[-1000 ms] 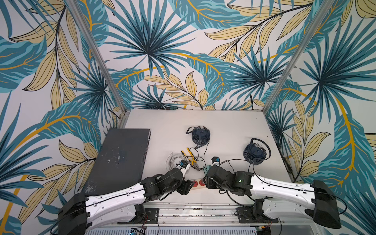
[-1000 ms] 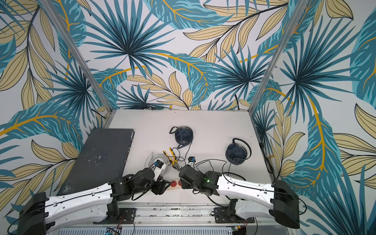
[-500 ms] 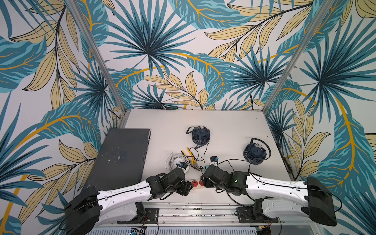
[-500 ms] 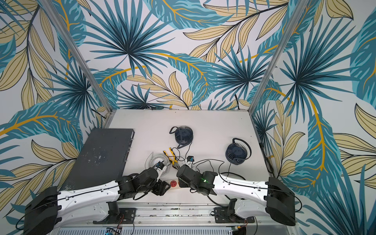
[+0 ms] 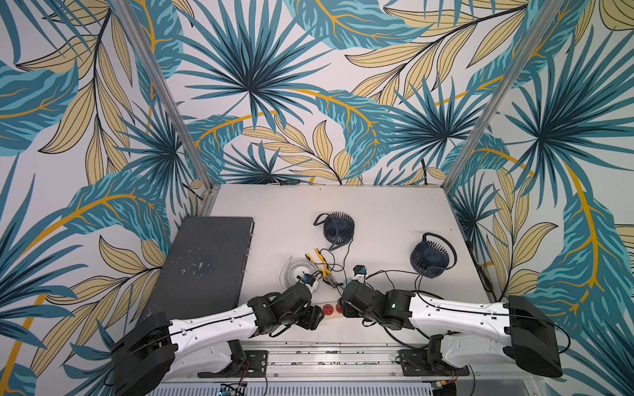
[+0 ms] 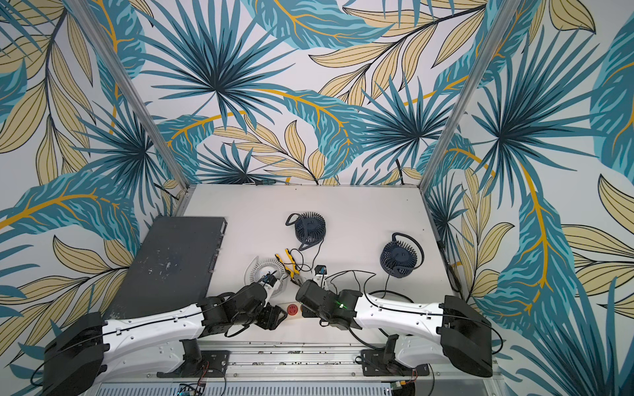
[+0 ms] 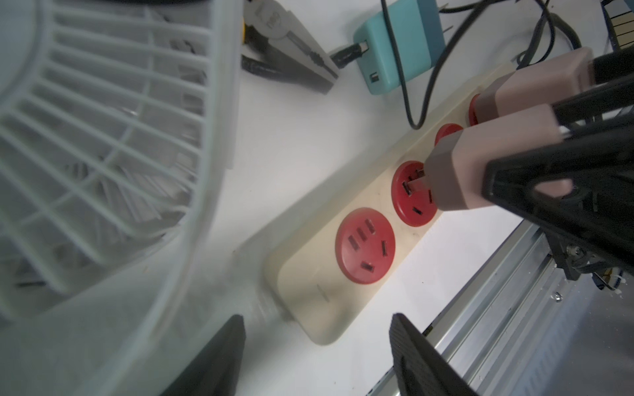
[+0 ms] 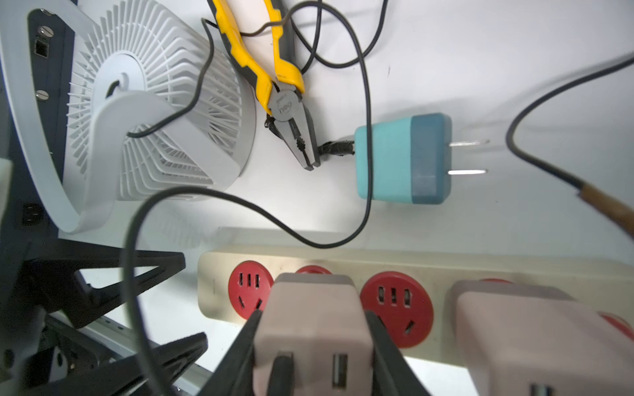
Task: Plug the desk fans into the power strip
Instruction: Insert the plug into the socket.
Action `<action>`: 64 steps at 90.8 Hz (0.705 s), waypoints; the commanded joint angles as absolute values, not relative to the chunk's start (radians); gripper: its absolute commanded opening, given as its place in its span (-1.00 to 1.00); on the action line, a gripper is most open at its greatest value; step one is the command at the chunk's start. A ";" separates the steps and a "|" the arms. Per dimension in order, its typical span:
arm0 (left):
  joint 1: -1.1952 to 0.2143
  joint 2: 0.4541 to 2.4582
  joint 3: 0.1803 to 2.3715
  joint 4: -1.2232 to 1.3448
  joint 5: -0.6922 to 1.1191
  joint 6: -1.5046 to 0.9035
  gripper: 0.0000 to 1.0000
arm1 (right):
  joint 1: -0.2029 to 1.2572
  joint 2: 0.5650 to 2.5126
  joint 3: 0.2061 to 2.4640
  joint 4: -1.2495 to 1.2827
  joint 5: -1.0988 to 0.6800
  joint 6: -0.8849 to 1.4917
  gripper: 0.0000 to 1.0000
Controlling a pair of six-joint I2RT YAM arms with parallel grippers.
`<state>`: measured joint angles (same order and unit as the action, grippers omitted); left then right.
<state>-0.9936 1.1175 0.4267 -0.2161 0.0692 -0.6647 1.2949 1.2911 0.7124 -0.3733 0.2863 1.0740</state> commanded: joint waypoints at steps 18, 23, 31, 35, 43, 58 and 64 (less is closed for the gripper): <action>-0.986 1.143 0.412 -0.176 0.101 -0.672 0.40 | 1.399 1.478 0.739 -0.579 0.311 1.167 -1.00; -0.987 1.143 0.410 -0.176 0.100 -0.672 0.40 | 1.418 1.493 0.735 -0.575 0.305 1.194 -1.00; -0.986 1.145 0.411 -0.176 0.103 -0.672 0.40 | 1.436 1.504 0.718 -0.546 0.296 1.226 -1.00; -0.986 1.147 0.411 -0.175 0.104 -0.670 0.40 | 1.439 1.512 0.709 -0.530 0.289 1.233 -1.00; -0.986 1.147 0.411 -0.175 0.105 -0.672 0.39 | 1.441 1.532 0.707 -0.523 0.281 1.230 -1.00; -0.986 1.146 0.410 -0.178 0.103 -0.673 0.39 | 1.440 1.535 0.708 -0.518 0.284 1.227 -1.00; -0.986 1.146 0.410 -0.176 0.102 -0.674 0.39 | 1.440 1.534 0.707 -0.521 0.285 1.228 -1.00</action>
<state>-0.9909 1.1439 0.4210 -0.1974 0.0948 -0.6704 1.4330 1.4193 0.7963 -0.4652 0.5011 1.1954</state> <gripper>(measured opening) 0.696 0.432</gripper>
